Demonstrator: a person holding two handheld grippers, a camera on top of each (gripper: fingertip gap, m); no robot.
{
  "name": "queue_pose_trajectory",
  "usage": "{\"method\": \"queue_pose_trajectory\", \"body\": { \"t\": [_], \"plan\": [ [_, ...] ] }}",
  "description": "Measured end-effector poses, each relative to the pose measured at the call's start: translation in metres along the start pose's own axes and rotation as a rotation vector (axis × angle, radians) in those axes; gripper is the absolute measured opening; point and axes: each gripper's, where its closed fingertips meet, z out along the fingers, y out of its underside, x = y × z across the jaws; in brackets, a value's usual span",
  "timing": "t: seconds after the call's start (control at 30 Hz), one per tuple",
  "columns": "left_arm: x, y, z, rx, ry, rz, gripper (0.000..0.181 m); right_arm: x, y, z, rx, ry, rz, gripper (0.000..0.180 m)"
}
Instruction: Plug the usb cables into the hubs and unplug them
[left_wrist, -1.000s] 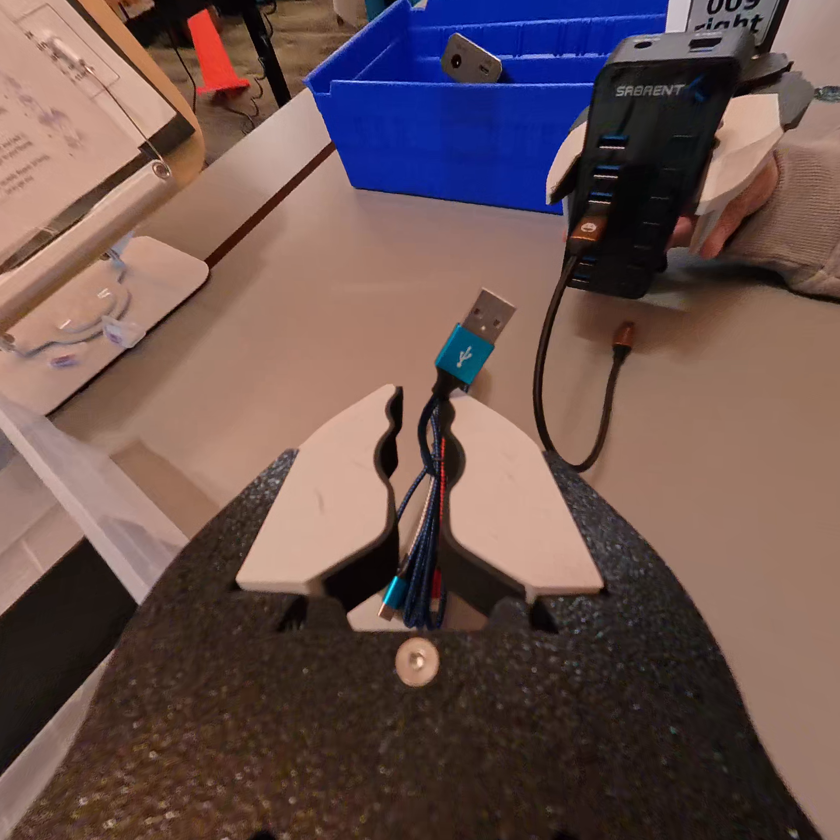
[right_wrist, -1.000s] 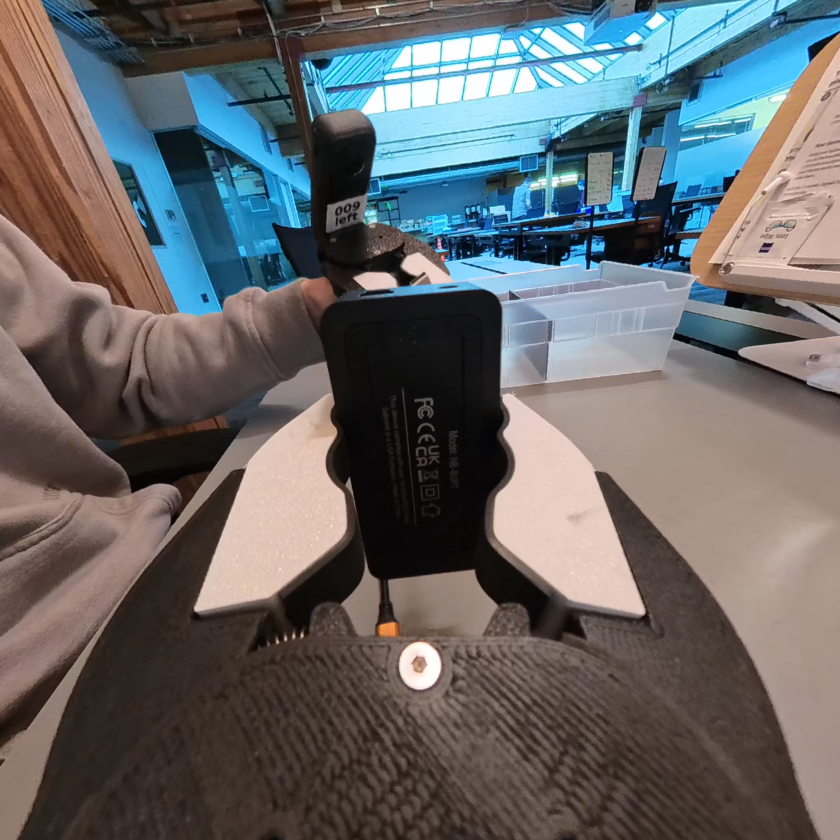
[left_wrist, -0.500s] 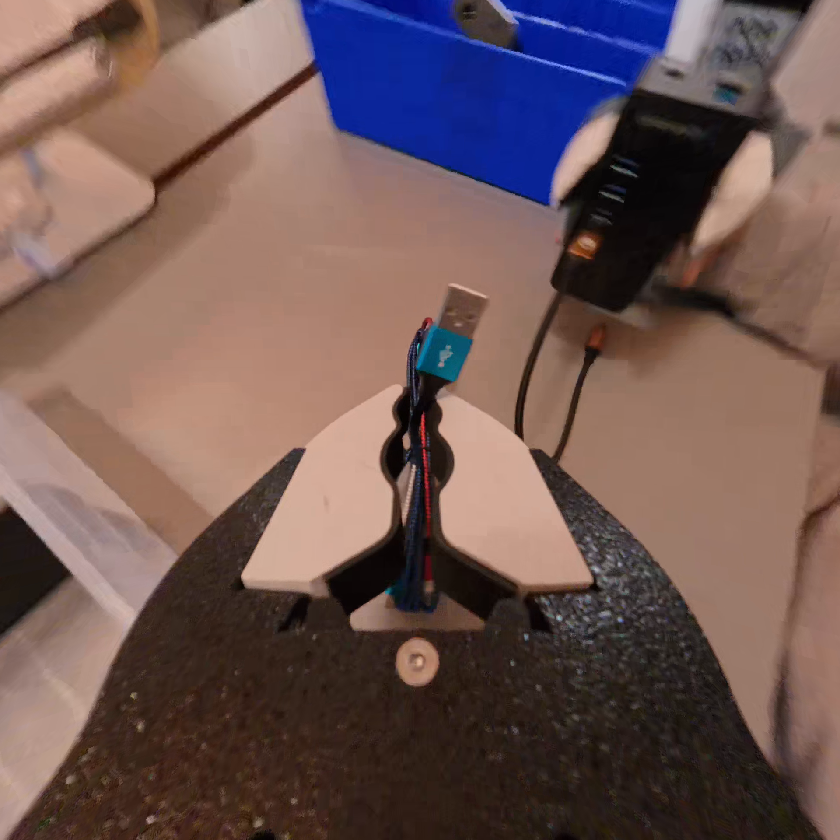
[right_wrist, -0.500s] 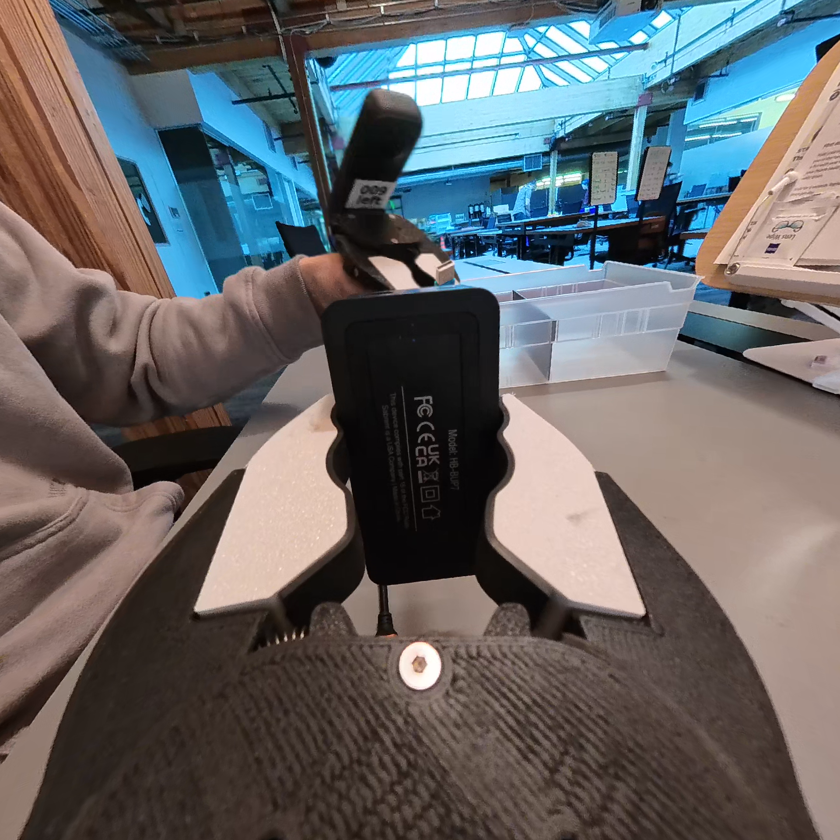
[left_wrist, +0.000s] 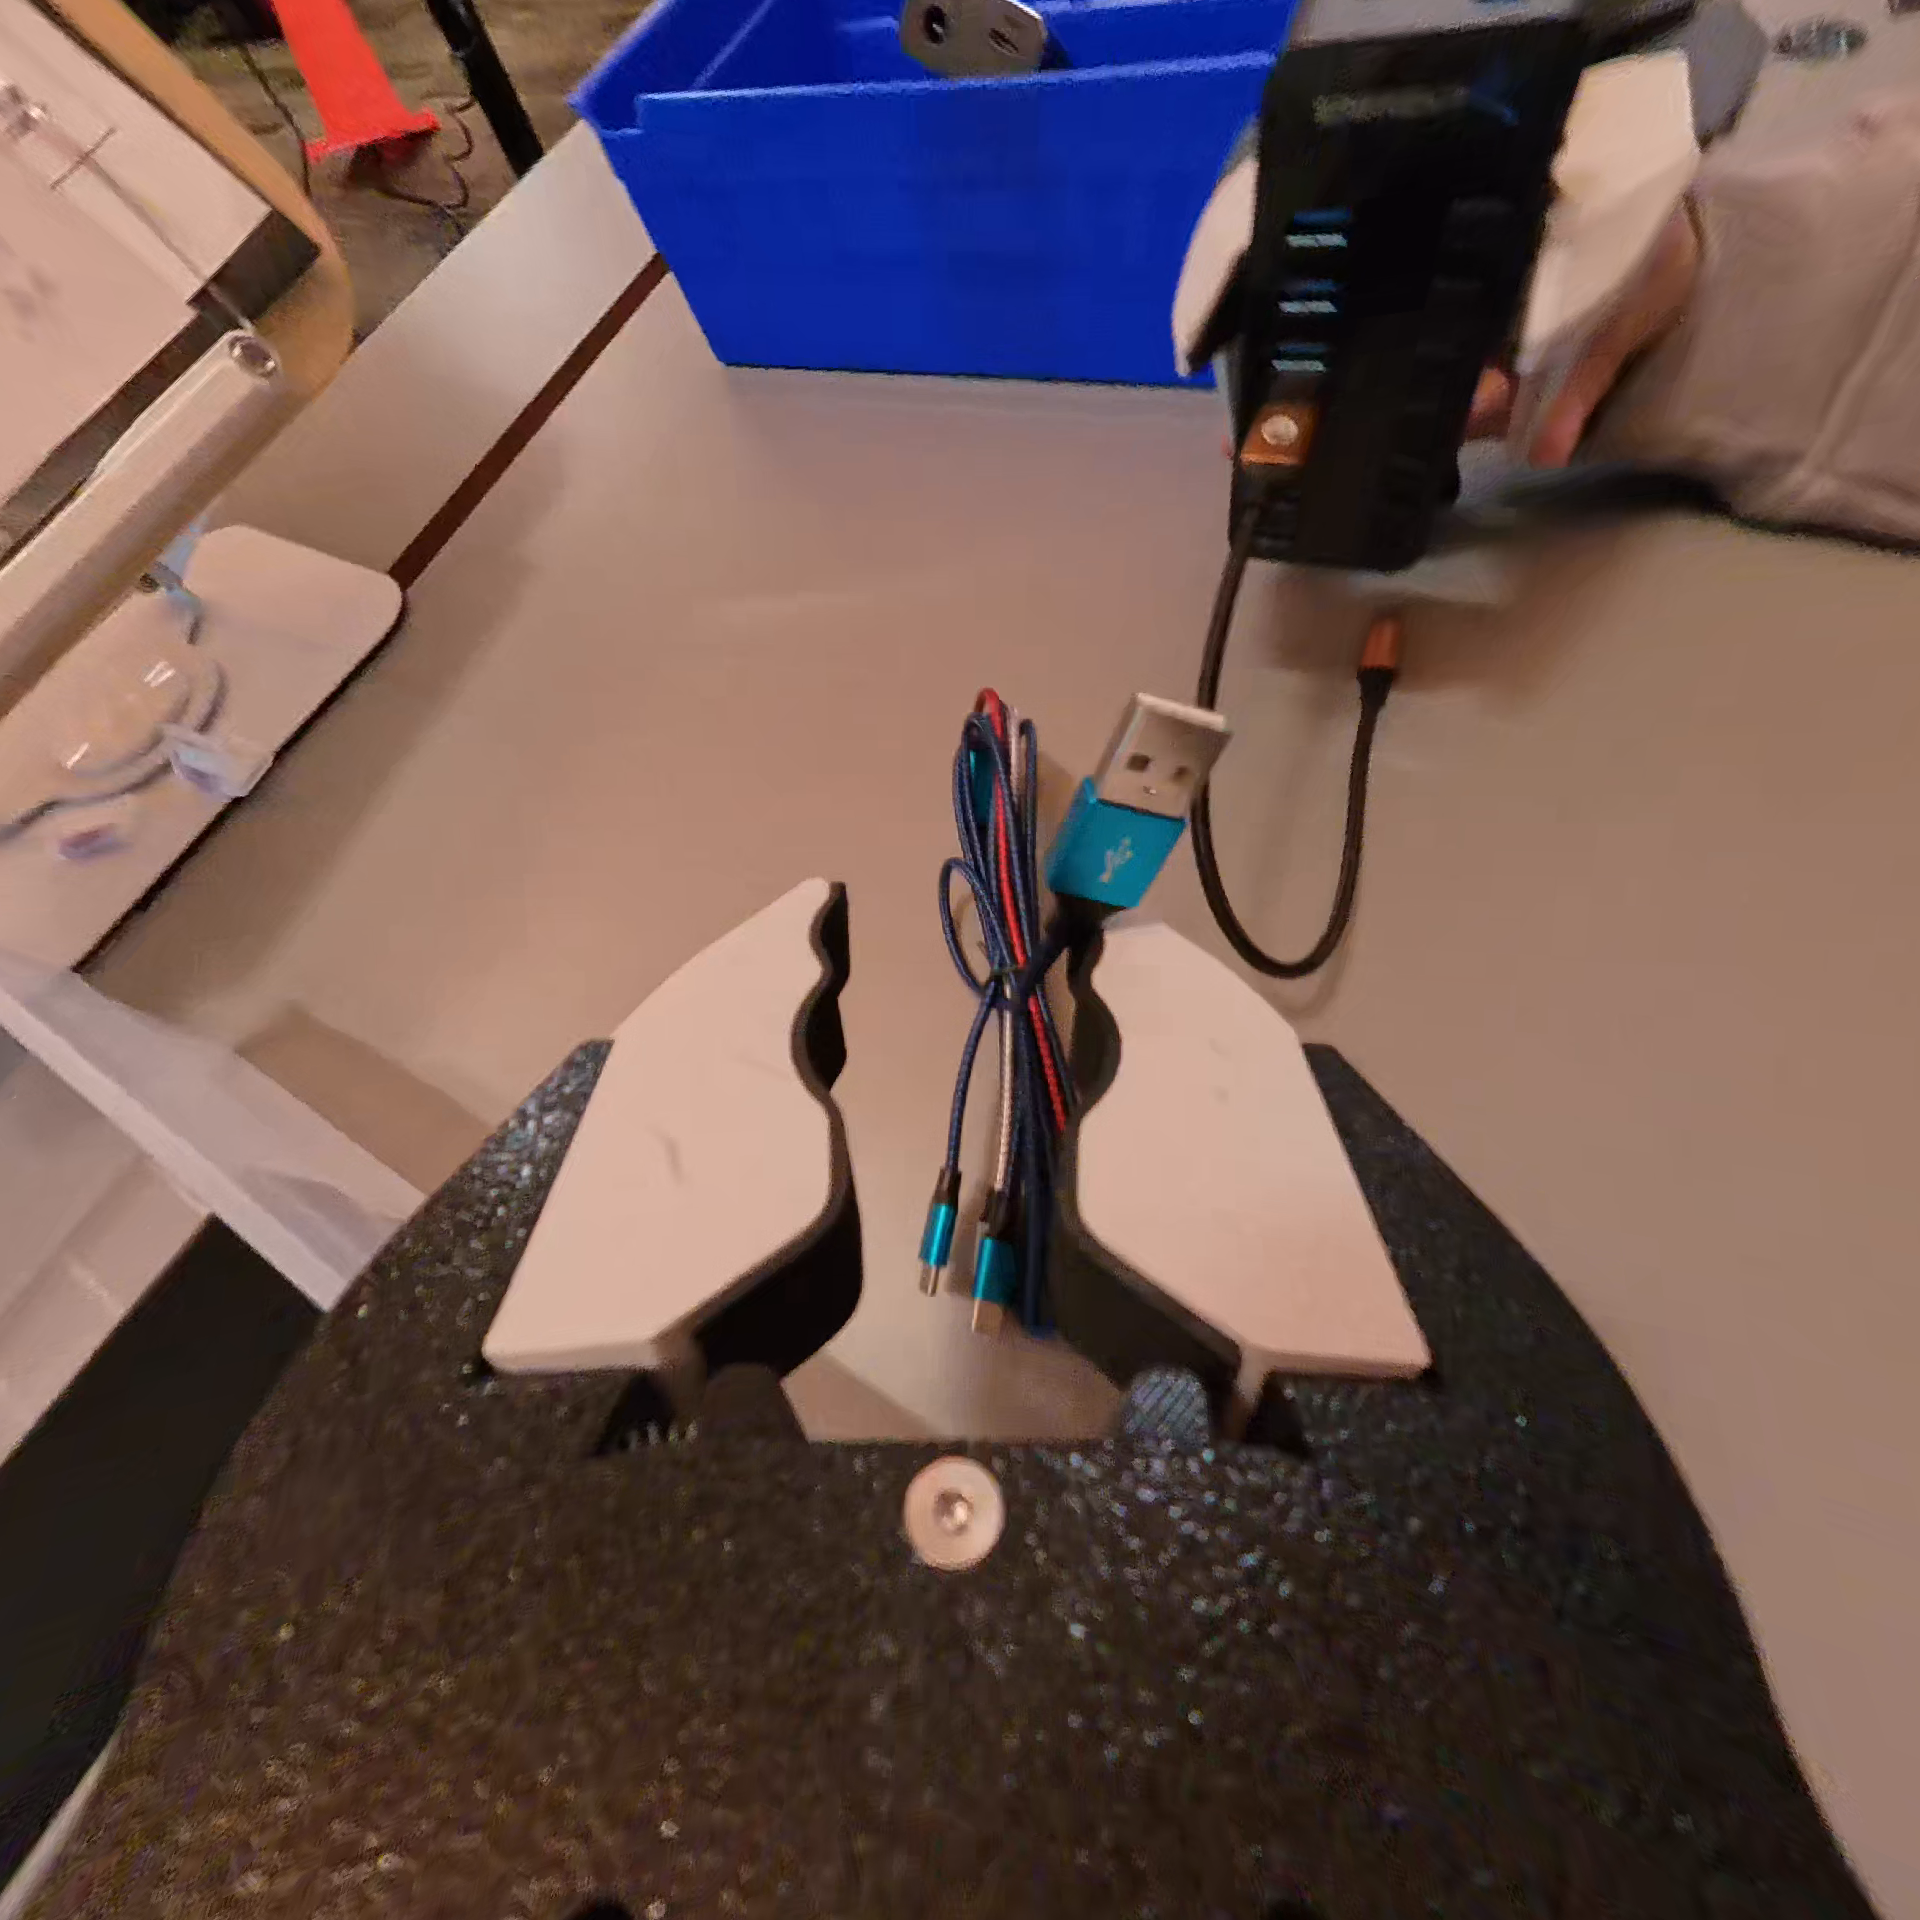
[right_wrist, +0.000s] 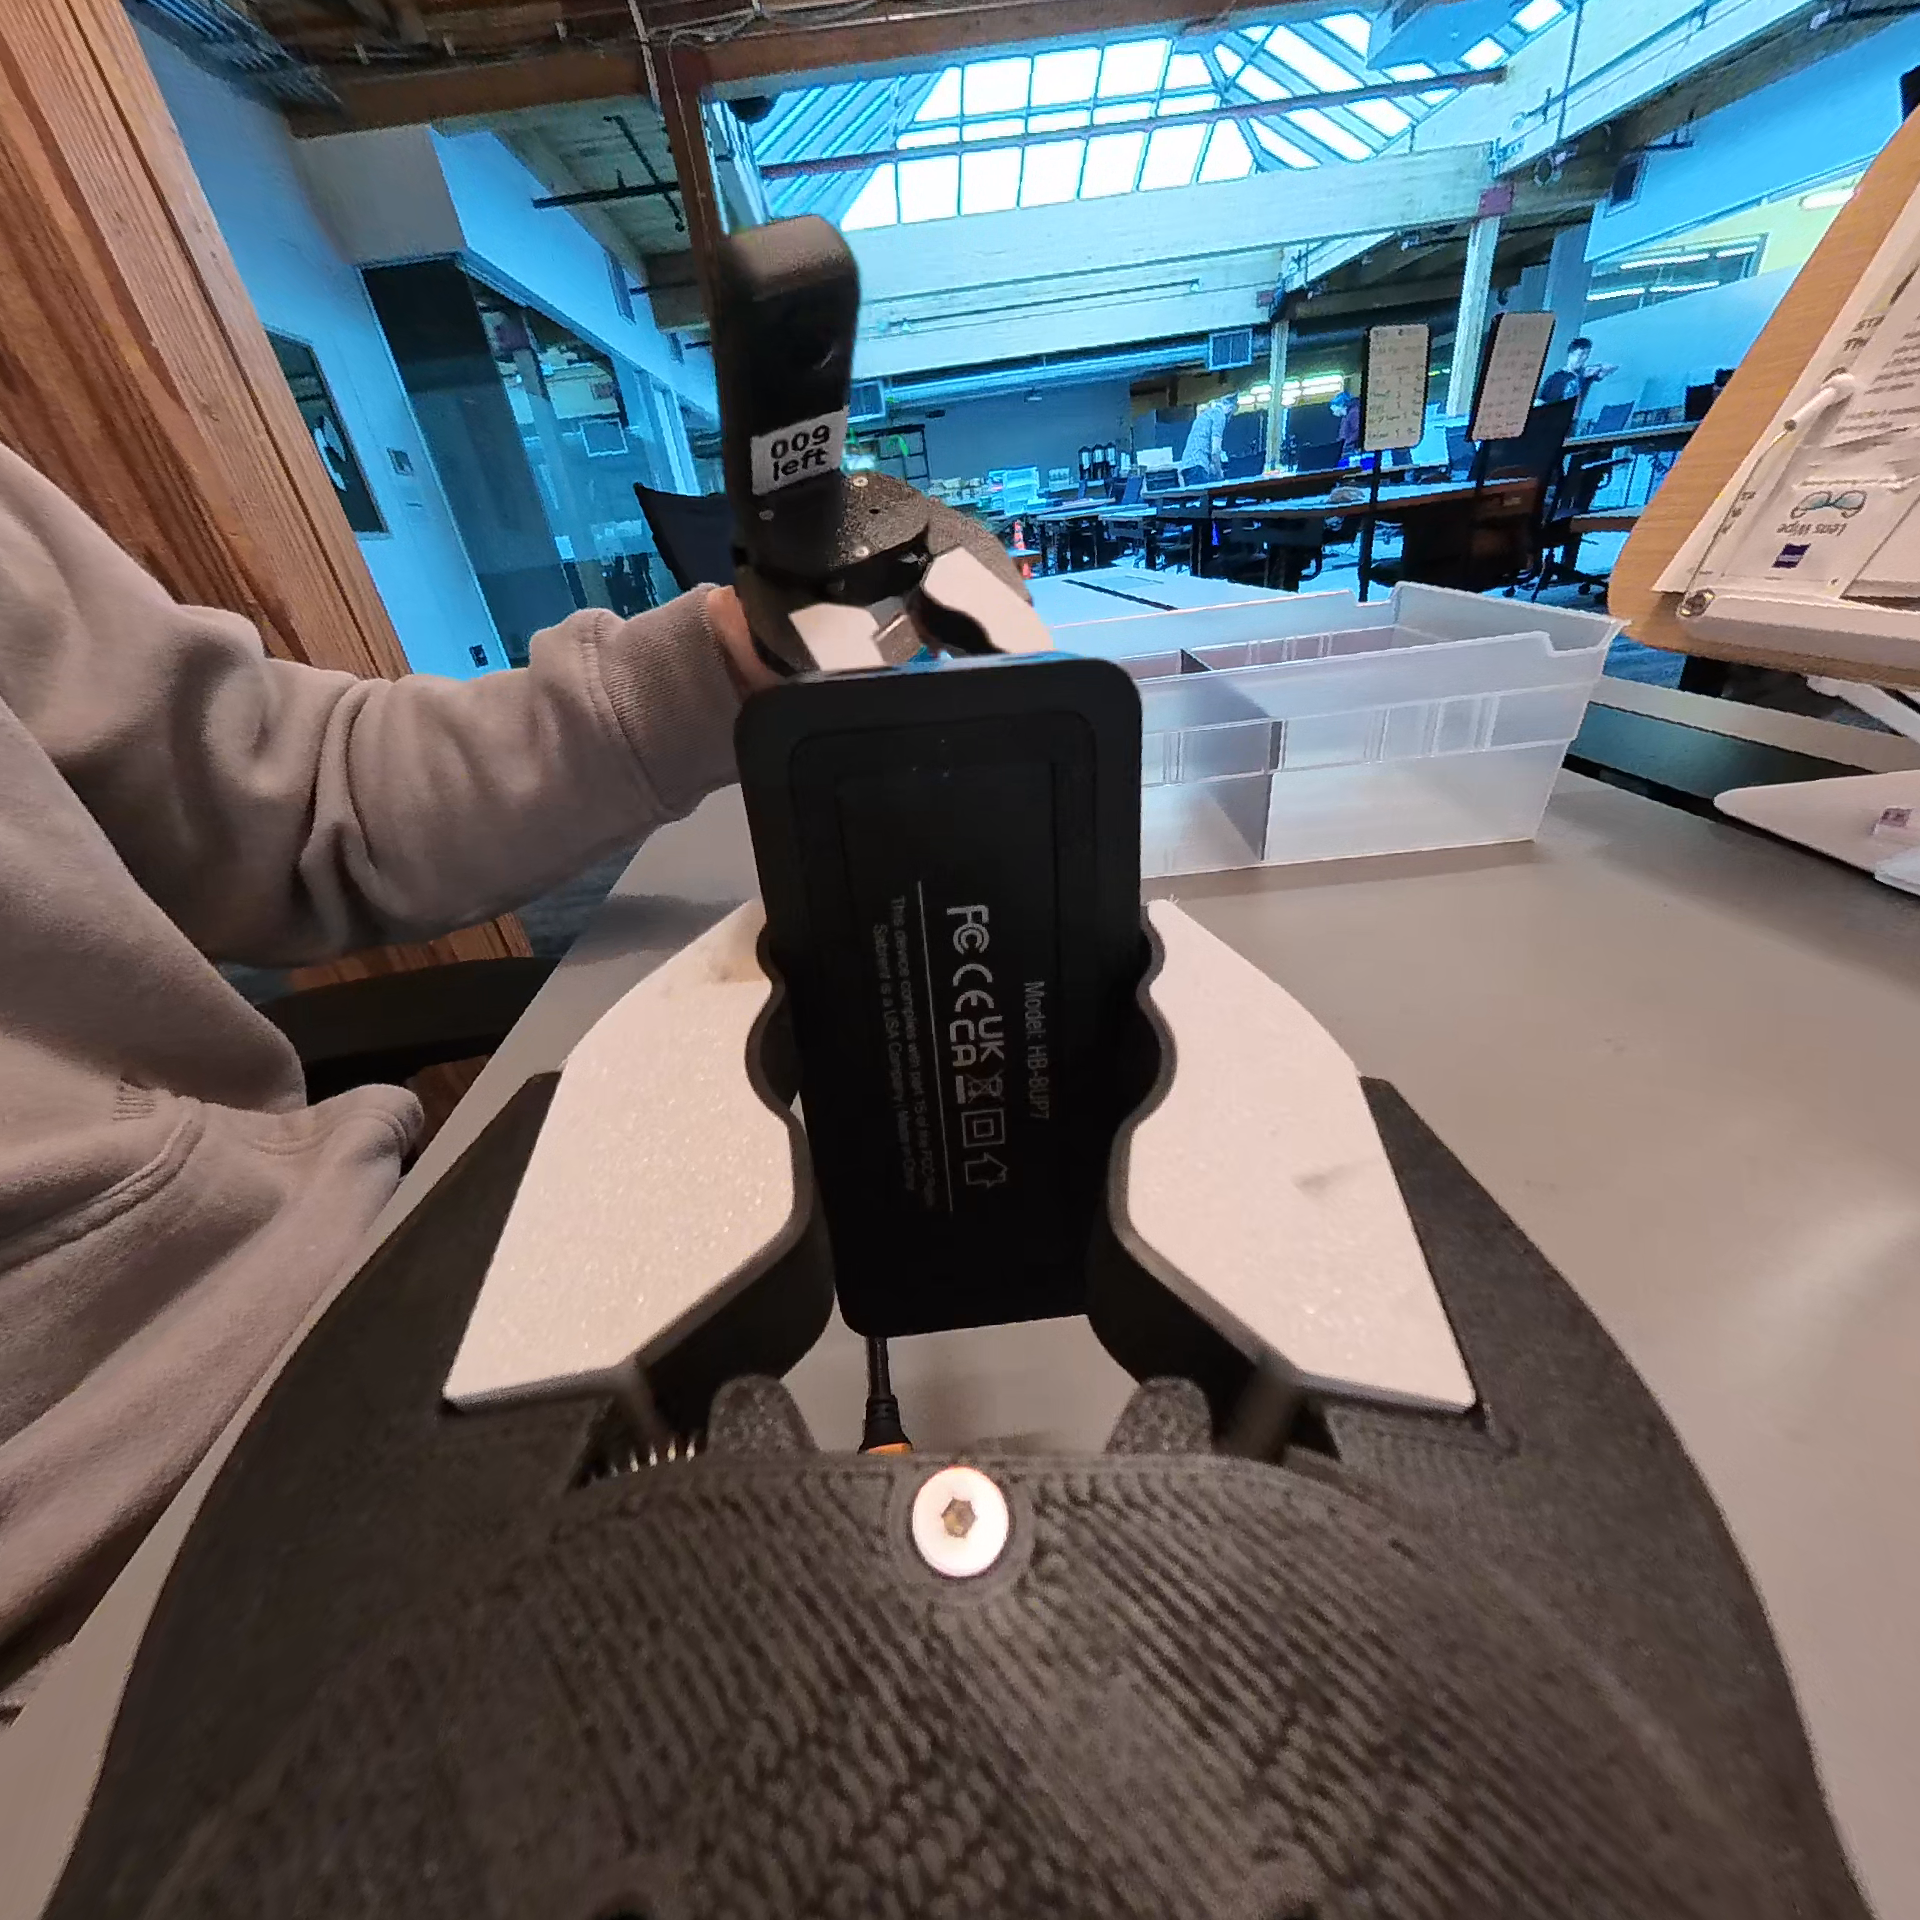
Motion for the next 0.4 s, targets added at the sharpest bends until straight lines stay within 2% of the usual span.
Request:
{"method": "queue_pose_trajectory", "body": {
  "t": [0.03,0.13,0.3,0.4],
  "plan": [
    [0.002,0.001,-0.001,-0.004,-0.001,0.025,0.039,0.0,0.0,0.0,-0.002,-0.002,-0.001,0.061],
    [0.015,-0.01,-0.008,0.096,0.061,0.055,0.029,0.0,0.001,0.0,-0.004,-0.001,-0.002,0.061],
    [0.005,-0.029,-0.019,0.232,0.1,-0.287,0.016,0.0,0.0,0.0,-0.003,-0.002,-0.001,0.061],
    [-0.01,-0.027,-0.019,0.234,0.015,-0.315,0.017,-0.001,0.001,0.001,-0.007,-0.005,0.0,0.061]
  ]
}}
